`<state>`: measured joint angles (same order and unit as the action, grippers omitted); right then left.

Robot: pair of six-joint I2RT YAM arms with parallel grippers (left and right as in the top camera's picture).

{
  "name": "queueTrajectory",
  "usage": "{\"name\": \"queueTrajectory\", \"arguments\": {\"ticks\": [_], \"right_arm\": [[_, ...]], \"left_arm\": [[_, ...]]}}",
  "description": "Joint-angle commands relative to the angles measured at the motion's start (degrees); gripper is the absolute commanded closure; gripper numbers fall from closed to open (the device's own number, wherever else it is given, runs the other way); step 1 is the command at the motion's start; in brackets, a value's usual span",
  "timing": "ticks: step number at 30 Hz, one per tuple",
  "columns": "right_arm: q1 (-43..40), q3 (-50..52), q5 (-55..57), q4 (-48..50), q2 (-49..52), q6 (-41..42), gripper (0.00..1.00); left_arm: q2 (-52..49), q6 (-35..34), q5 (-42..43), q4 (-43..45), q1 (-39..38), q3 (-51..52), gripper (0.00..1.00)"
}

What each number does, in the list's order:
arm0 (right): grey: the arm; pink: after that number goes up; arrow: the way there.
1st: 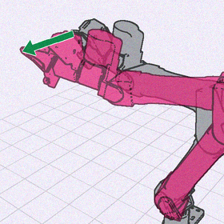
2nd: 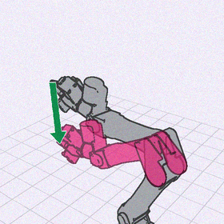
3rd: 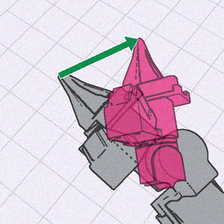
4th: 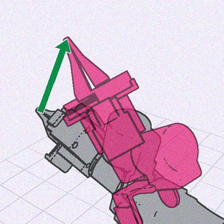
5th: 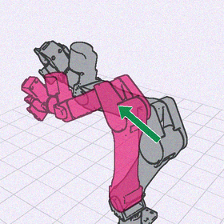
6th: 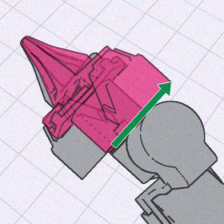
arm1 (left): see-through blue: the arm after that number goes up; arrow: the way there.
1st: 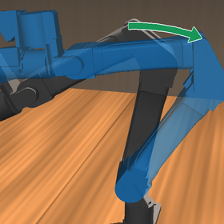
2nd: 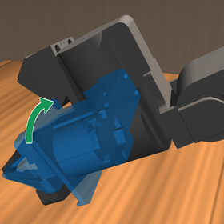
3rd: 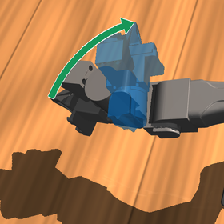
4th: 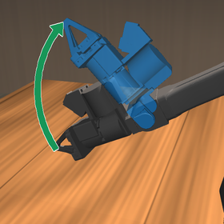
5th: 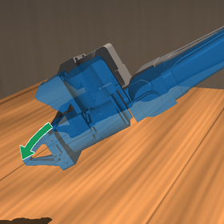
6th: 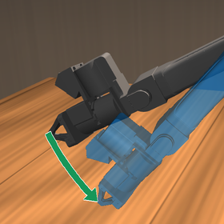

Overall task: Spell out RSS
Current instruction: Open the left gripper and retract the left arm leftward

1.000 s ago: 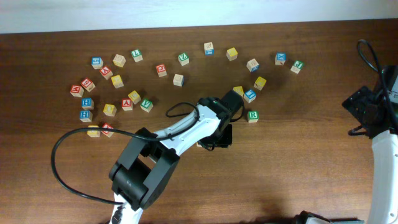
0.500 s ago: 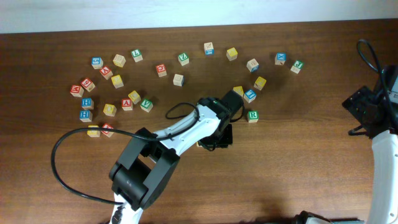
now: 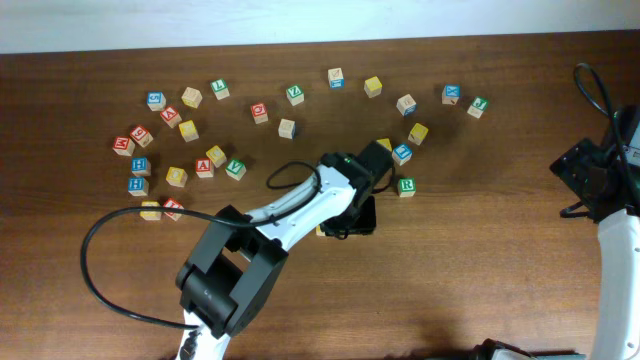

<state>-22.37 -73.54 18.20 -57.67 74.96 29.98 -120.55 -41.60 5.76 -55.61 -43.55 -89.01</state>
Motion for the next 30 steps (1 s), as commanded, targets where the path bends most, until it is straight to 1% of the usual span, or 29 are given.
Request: {"name": "queueTrajectory", "arguments": {"ticks": [1, 3, 7, 11, 14, 15, 16, 17, 18, 19, 23, 27, 30], "right_arm": [[-0.2, -0.7, 0.5, 0.0, 0.1, 0.0, 0.02], [-0.2, -0.7, 0.5, 0.0, 0.1, 0.0, 0.02], [-0.2, -0.7, 0.5, 0.0, 0.1, 0.0, 0.02], [-0.2, -0.7, 0.5, 0.0, 0.1, 0.0, 0.02], [-0.2, -0.7, 0.5, 0.0, 0.1, 0.0, 0.02], [-0.2, -0.7, 0.5, 0.0, 0.1, 0.0, 0.02], [-0.2, -0.7, 0.5, 0.0, 0.1, 0.0, 0.02], [-0.2, -0.7, 0.5, 0.0, 0.1, 0.0, 0.02], [-0.2, -0.7, 0.5, 0.0, 0.1, 0.0, 0.02], [-0.2, -0.7, 0.5, 0.0, 0.1, 0.0, 0.02], [-0.2, -0.7, 0.5, 0.0, 0.1, 0.0, 0.02], [-0.2, -0.7, 0.5, 0.0, 0.1, 0.0, 0.02], [-0.2, -0.7, 0.5, 0.0, 0.1, 0.0, 0.02]], "left_arm": [[-0.5, 1.4, -2.1, -2.9, 0.1, -5.3, 0.51], [-0.5, 1.4, -2.6, -4.9, 0.1, -8.3, 0.51], [-0.5, 1.4, -6.1, -9.0, 0.7, -13.4, 0.51], [-0.5, 1.4, -7.8, -17.6, 4.0, -21.8, 0.5], [-0.5, 1.4, -10.3, -25.7, 8.2, -30.1, 0.47], [-0.5, 1.4, -11.4, -28.5, 10.1, -32.8, 0.45], [-0.5, 2.4, -12.6, -31.2, 12.7, -35.6, 0.27], [-0.5, 4.6, -12.7, -32.0, 14.4, -37.0, 0.11], [-0.5, 6.8, -12.7, -32.4, 16.1, -37.8, 0.02], [-0.5, 8.6, -12.7, -32.8, 18.4, -38.3, 0.01], [-0.5, 11.8, -12.7, -34.5, 28.2, -38.3, 0.01], [-0.5, 12.3, -12.1, -36.7, 35.1, -38.2, 0.01], [-0.5, 15.8, -12.0, -38.1, 38.8, -37.7, 0.01]]}}
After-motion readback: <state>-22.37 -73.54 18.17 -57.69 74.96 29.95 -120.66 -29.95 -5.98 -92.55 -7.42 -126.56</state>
